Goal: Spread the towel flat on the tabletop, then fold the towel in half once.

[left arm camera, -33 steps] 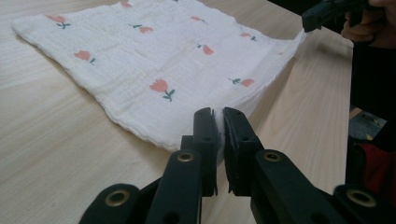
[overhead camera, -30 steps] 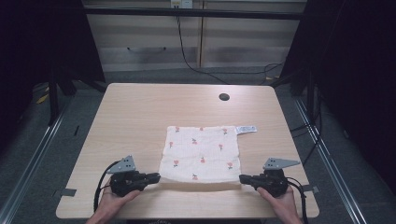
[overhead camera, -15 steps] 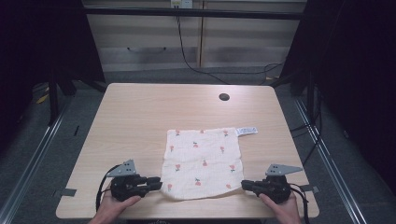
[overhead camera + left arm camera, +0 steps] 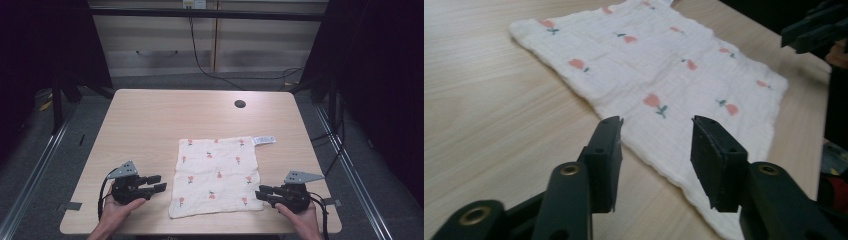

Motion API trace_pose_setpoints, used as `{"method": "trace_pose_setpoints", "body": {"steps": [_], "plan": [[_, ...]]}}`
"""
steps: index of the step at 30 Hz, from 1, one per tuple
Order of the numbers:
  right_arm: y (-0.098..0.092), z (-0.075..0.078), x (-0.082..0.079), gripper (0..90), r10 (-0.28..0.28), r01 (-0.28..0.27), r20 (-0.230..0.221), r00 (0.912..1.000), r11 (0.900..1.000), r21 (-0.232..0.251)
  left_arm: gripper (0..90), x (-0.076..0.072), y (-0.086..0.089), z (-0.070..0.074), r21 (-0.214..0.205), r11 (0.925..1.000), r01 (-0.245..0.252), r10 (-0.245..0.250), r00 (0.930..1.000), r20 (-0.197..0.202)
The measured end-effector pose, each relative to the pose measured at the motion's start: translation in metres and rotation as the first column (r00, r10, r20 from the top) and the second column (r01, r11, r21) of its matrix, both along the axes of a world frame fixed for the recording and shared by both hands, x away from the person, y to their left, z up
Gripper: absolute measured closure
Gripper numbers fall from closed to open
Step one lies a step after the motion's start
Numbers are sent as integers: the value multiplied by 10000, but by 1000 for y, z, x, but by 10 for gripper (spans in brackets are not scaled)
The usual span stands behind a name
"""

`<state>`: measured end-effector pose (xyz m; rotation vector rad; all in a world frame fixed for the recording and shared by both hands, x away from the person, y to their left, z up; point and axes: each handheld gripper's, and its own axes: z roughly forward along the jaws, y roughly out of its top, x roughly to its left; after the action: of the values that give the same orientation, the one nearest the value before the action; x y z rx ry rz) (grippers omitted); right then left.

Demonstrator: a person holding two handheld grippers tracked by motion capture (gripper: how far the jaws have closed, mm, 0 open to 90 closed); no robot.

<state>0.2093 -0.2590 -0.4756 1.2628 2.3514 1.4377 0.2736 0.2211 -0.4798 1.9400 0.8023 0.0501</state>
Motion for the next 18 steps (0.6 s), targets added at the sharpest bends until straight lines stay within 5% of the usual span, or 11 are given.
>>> {"method": "trace_pose_setpoints", "body": {"steps": [6, 12, 18], "plan": [[0, 3, 13, 641, -56, 60, 134, 9999, 9996, -291, 553, 10, -9, 5, 466, 9988, -141, 143, 9999, -47], [0, 5, 32, 589, -50, 60, 162, 9999, 9979, -639, 541, 29, -22, 9, 316, 9995, 57, -54, 9999, -96], [-1, 8, 69, 555, -475, 493, 247, 9986, 9959, -762, 497, 56, -37, -2, 574, 9983, -1, 28, 9988, -481]]}}
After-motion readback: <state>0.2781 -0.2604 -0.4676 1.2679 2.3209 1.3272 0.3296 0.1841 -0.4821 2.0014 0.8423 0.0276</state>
